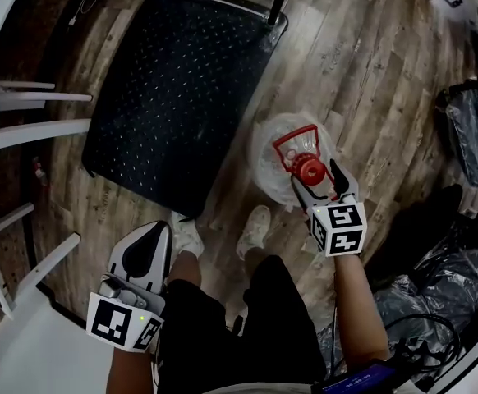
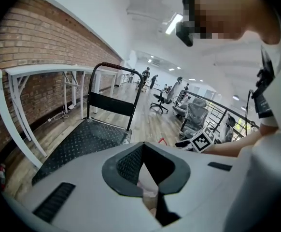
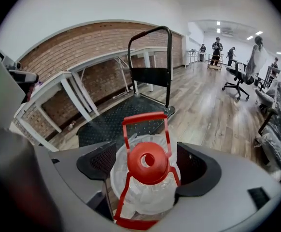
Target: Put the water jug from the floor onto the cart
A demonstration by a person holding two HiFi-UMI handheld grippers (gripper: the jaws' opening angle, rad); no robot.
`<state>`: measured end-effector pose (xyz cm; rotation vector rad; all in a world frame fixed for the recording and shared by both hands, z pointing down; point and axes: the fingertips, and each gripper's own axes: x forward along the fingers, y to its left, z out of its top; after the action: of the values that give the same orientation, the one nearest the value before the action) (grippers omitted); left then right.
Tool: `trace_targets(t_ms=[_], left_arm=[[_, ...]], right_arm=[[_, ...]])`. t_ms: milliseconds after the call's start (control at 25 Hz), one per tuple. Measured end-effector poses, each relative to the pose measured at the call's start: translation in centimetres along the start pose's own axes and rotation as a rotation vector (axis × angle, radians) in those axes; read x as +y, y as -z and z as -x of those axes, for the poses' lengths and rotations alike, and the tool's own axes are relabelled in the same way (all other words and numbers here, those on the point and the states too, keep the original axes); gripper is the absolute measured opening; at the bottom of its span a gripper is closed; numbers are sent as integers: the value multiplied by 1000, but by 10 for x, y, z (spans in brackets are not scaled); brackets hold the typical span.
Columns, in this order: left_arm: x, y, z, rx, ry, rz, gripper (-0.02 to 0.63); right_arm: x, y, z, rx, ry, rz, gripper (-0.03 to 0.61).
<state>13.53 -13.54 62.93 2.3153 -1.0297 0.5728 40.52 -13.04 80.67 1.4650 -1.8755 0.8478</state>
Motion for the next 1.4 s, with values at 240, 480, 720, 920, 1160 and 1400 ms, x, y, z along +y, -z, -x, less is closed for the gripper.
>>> trace_targets(t_ms=[240,480,720,920,1160,1400], left_arm=[[2,20,-1,12,7,2,0],[10,31,-3,23,2,9,0],[12,32,-1,27,-1,6,0],[15,30,3,22,-12,4,0],[28,13,13,-20,-48,-11,0],[44,-13,30,-68,-71,-29,0]], right_arm=[[-3,16,-17,20,2,1,368],[-7,27,-28,75,41,25,367],[-5,29,-23,63,68,32,314],[-10,32,-16,48,109,6,311],[-6,1,29,-15,148,4,311],[13,-53,83,-53,166,57,311]])
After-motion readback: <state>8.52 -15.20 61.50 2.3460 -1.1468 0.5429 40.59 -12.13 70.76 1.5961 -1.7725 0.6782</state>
